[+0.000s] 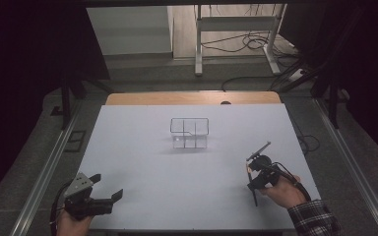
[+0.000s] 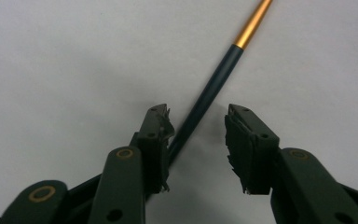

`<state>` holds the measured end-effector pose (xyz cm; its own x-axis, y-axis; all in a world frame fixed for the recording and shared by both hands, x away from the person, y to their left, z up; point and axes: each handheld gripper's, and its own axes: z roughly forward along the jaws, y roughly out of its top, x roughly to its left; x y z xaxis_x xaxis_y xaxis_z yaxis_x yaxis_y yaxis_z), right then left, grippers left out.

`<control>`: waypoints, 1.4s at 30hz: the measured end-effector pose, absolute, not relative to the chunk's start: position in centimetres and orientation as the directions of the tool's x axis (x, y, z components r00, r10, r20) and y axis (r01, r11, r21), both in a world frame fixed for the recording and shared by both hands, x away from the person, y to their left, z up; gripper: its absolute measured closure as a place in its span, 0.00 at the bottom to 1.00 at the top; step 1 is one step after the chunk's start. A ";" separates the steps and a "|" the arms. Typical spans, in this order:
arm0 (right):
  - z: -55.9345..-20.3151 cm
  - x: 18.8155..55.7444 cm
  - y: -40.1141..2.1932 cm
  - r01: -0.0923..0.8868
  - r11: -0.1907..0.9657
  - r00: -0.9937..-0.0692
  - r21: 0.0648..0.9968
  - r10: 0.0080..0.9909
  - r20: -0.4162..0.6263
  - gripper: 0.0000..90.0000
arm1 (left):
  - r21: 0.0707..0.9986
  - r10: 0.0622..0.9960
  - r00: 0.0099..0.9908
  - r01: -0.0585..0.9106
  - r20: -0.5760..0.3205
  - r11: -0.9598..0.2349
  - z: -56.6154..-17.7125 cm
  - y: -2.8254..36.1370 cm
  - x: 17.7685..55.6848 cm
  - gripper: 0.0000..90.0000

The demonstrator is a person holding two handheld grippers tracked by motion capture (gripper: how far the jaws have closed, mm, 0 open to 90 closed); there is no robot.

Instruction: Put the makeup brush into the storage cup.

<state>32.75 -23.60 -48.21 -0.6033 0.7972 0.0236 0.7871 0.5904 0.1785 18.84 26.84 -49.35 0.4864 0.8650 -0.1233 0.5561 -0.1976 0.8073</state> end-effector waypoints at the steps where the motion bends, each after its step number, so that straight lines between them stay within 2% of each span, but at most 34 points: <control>1: -48.3 32.8 -23.4 0.792 0.585 -0.597 0.174 0.802 0.024 0.68 | 0.807 0.865 0.487 0.556 -0.123 -0.198 -49.4 26.8 18.8 0.03; 10: -48.9 33.1 -22.8 0.781 0.611 -0.615 0.134 0.788 -0.007 0.79 | 0.808 0.865 0.487 0.556 -0.124 -0.197 -49.4 26.9 18.9 0.03; 13: -48.9 33.2 -22.5 0.763 0.637 -0.638 0.109 0.769 -0.027 0.90 | 0.807 0.864 0.488 0.556 -0.124 -0.198 -49.4 26.8 18.8 0.03; 15: -48.9 33.3 -22.4 0.760 0.642 -0.643 0.098 0.765 -0.023 0.93 | 0.807 0.864 0.488 0.556 -0.123 -0.198 -49.4 26.8 18.8 0.03; 20: -48.8 33.3 -22.5 0.755 0.648 -0.650 0.100 0.760 -0.018 0.93 | 0.809 0.865 0.486 0.555 -0.124 -0.195 -49.3 26.9 18.8 0.03; 29: -48.5 33.0 -23.5 0.768 0.619 -0.630 0.164 0.776 0.026 0.93 | 0.809 0.863 0.484 0.560 -0.142 -0.181 -49.2 26.8 18.8 0.03; 42: -47.4 31.7 -24.1 0.741 0.597 -0.644 0.306 0.761 0.076 0.93 | 0.817 0.856 0.498 0.547 -0.143 -0.182 -49.0 26.7 18.7 0.05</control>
